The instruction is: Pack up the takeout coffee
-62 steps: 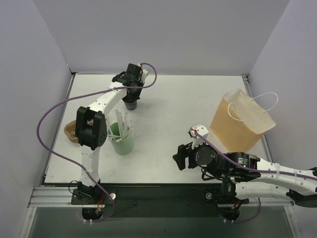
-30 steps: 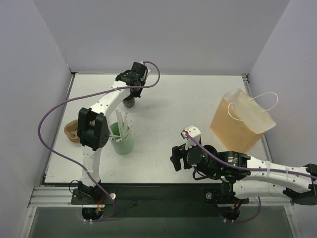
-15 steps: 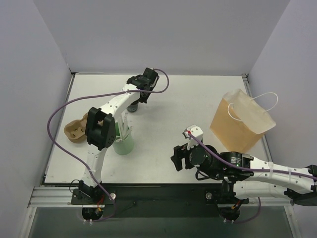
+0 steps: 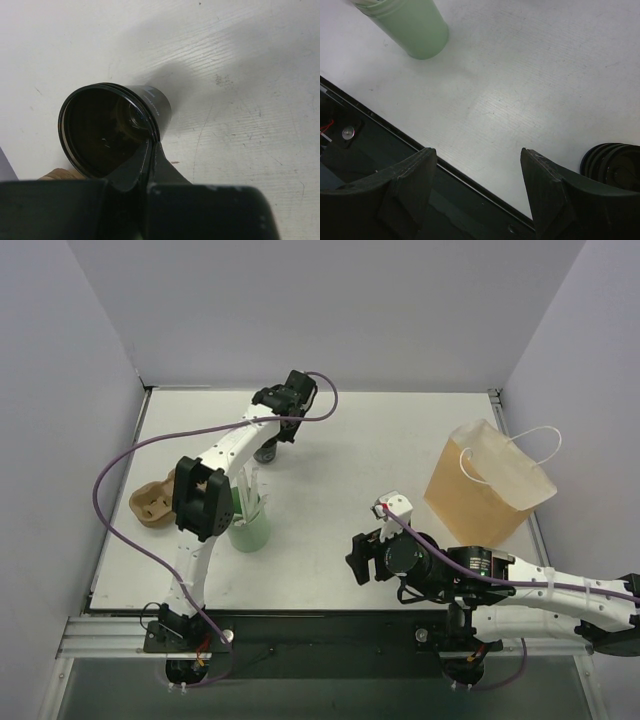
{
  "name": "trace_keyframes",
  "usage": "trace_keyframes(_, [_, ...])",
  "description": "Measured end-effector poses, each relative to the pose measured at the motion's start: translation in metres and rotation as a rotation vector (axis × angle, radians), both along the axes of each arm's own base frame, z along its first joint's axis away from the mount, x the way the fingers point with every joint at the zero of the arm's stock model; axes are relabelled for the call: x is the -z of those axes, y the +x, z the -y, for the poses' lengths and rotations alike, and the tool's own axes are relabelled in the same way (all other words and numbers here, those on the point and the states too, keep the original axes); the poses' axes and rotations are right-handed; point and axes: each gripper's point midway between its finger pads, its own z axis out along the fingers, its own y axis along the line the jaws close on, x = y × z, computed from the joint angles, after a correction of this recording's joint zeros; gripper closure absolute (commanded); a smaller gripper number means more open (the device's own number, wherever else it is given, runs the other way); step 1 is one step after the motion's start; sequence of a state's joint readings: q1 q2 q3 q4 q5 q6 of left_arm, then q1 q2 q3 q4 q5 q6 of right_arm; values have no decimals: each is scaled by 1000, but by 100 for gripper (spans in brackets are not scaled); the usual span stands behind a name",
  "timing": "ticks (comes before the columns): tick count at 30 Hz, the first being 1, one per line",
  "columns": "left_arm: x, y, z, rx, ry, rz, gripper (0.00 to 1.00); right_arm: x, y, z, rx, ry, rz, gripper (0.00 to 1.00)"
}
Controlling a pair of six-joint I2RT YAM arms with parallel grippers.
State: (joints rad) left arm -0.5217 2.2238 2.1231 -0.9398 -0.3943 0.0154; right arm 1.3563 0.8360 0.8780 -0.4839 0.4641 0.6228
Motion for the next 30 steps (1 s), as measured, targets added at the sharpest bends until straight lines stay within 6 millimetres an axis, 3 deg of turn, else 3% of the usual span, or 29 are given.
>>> trace_keyframes(4, [3, -1, -3, -10, 41, 13, 91, 2, 0, -1, 0, -9, -2, 31])
trace_keyframes(6, [8, -4, -4, -13, 56, 4, 100, 4, 0, -2, -1, -17, -4, 31])
trace_keyframes(10, [20, -14, -5, -5, 65, -24, 100, 6, 0, -3, -3, -29, -6, 31])
trace_keyframes(12, [21, -17, -5, -2, 65, -33, 90, 7, 0, -3, -5, -30, -7, 31])
trace_keyframes(14, [20, -17, -5, 0, 59, -33, 100, 7, 0, -3, -6, -29, -8, 31])
trace_keyframes(23, [8, -14, -1, 5, 26, -15, 100, 9, 0, -6, -8, -46, -14, 31])
trace_keyframes(28, [7, -16, 2, 8, 11, -25, 93, 11, 0, -7, -8, -54, -16, 31])
trace_keyframes(29, [6, -17, 4, 9, -1, -27, 93, 11, 0, -7, -8, -55, -16, 31])
trace_keyframes(30, [5, -18, 6, 10, -15, -29, 100, 12, 0, -7, -8, -57, -17, 31])
